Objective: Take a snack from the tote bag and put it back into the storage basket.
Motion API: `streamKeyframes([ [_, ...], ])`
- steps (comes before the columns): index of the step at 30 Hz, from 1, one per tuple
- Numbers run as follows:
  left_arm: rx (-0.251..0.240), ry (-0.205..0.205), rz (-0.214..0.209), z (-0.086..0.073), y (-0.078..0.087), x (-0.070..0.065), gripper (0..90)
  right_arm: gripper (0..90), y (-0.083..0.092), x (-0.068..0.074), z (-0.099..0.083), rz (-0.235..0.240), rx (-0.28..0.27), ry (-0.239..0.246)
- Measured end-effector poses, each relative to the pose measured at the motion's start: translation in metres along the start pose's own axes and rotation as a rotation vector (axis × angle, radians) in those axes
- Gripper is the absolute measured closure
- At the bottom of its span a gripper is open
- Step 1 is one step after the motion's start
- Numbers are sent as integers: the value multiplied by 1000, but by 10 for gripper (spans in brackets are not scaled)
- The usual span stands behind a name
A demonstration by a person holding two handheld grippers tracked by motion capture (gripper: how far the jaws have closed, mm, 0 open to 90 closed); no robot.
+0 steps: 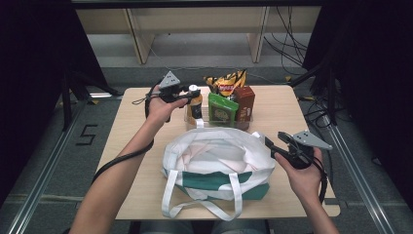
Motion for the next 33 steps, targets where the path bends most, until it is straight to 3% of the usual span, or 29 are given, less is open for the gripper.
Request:
streamKeyframes([
  [8, -1, 2, 1, -1, 0, 0, 587, 450, -1, 0, 0, -11, -16, -12],
  [11, 2, 4, 1, -1, 0, 0, 587, 451, 0, 0, 0, -1, 8, 1],
  [17, 4, 5, 0, -4, -1, 0, 587, 450, -1, 0, -1, 7, 12, 3],
  [19, 7, 7, -1, -6, -1, 0, 587, 450, -2, -1, -1, 3, 4, 24],
  [21, 10, 10, -1, -8, -2, 0, 588, 450, -2, -1, 0, 2, 6, 23],
  [23, 12, 11, 0, -9, -3, 0, 587, 450, -1, 2, -1, 9, 17, -10],
  [31, 20, 16, -2, -14, -5, 0, 587, 450, -2, -1, 0, 2, 5, 25],
  [33, 23, 15, 0, -15, -5, -1, 587, 450, -1, 1, -1, 7, 16, 3],
])
Point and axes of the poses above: each handheld gripper's, and its own axes: y roughly backward along the jaws, z roughly out of its top, x roughly to its left, the point moved 3 cm from there along -y, roughly forward along the jaws, and after that the axes turned 11 degrees about x, right-handed, at the moved point
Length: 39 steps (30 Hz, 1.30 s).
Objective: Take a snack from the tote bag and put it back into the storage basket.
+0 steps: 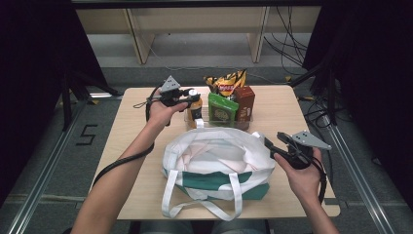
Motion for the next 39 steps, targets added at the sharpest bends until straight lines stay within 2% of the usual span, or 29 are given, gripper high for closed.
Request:
streamKeyframes([
  [4, 0, 5, -4, -2, -1, 0, 587, 450, -1, 0, 0, 7, -2, 0],
  [5, 1, 5, -3, -3, -1, 0, 587, 450, -1, -2, 0, -6, -1, 13],
  [7, 2, 6, -2, -3, -2, 1, 587, 450, -2, -2, 0, 2, -9, 23],
  [11, 10, 7, -1, -5, -2, 1, 587, 450, 0, 1, 0, 2, 4, -5],
  [12, 9, 7, -2, -5, -2, 1, 587, 450, 0, -1, 0, -1, -2, 10],
  [13, 8, 11, -3, -6, -2, 1, 587, 450, 0, 0, 0, 3, 2, -1],
  [15, 11, 14, -4, -7, -2, 2, 587, 450, -1, -1, 0, 2, 0, 16],
  [17, 13, 18, -5, -8, -3, 2, 587, 450, 0, 1, -1, 3, 9, -6],
  [19, 16, 14, -5, -9, -3, 2, 587, 449, -2, 1, 0, -1, -10, -3],
  [23, 17, 15, -2, -10, -3, 2, 587, 449, 0, 1, 0, 14, 4, -10],
  [26, 22, 17, 0, -11, -3, 2, 587, 450, -2, 1, 0, -4, -19, -5],
  [35, 36, 20, 1, -15, -6, 3, 586, 450, -3, -1, 0, 12, -15, 29],
  [36, 34, 21, 0, -15, -6, 3, 586, 450, -3, 0, 0, 12, -12, 13],
  [39, 34, 21, 0, -16, -6, 2, 586, 450, -3, -1, 0, 9, -16, 23],
])
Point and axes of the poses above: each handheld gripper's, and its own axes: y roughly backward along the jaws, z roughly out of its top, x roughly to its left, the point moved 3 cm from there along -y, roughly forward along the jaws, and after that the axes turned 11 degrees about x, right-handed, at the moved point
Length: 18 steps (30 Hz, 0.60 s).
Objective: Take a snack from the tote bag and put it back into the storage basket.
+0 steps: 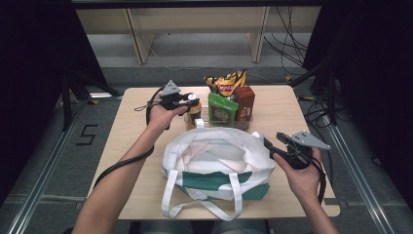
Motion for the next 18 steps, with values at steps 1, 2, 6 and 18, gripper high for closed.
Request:
streamKeyframes([
  [1, -1, 4, 0, 0, 0, 0, 586, 449, 0, 0, 0, 0, 0, -1],
  [2, 0, -2, 1, 0, 0, 0, 586, 450, 0, 1, 0, 0, 1, -5],
  [6, 2, 1, 6, 0, 0, 0, 585, 450, 0, 0, 0, -1, -1, 0],
  [18, -1, 17, 37, 2, 4, -3, 505, 449, 1, 1, 0, -10, 4, 9],
])
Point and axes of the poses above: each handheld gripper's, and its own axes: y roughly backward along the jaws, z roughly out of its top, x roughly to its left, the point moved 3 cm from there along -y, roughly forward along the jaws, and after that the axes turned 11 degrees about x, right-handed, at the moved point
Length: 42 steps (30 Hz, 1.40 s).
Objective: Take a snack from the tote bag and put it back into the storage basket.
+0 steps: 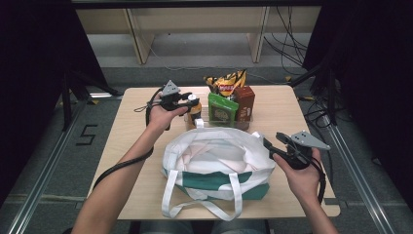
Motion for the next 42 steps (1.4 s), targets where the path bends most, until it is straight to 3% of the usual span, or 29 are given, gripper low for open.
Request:
streamKeyframes([
  [6, 8, 21, 24, 2, 6, -1, 380, 448, 0, 2, 0, 4, 9, -11],
  [12, 9, 27, 44, 3, 15, -3, 316, 448, 0, 2, 0, 4, 13, -5],
  [13, 6, 31, 45, 3, 17, -4, 311, 448, 0, 3, -1, 7, 18, -23],
  [18, -4, 42, 50, 5, 29, -5, 299, 448, -1, 2, 0, 9, 6, -2],
  [24, -5, 29, 60, 5, 43, -8, 294, 448, 0, 3, 0, 11, 10, -19],
  [34, 1, 11, 60, -3, 64, -15, 289, 448, 1, 4, 0, 2, 7, -40],
  [38, -10, 13, 59, -7, 72, -15, 288, 448, -1, 3, 0, 10, 4, -6],
  [42, -17, 12, 53, -11, 80, -18, 283, 448, 0, 4, 0, 6, 15, -27],
])
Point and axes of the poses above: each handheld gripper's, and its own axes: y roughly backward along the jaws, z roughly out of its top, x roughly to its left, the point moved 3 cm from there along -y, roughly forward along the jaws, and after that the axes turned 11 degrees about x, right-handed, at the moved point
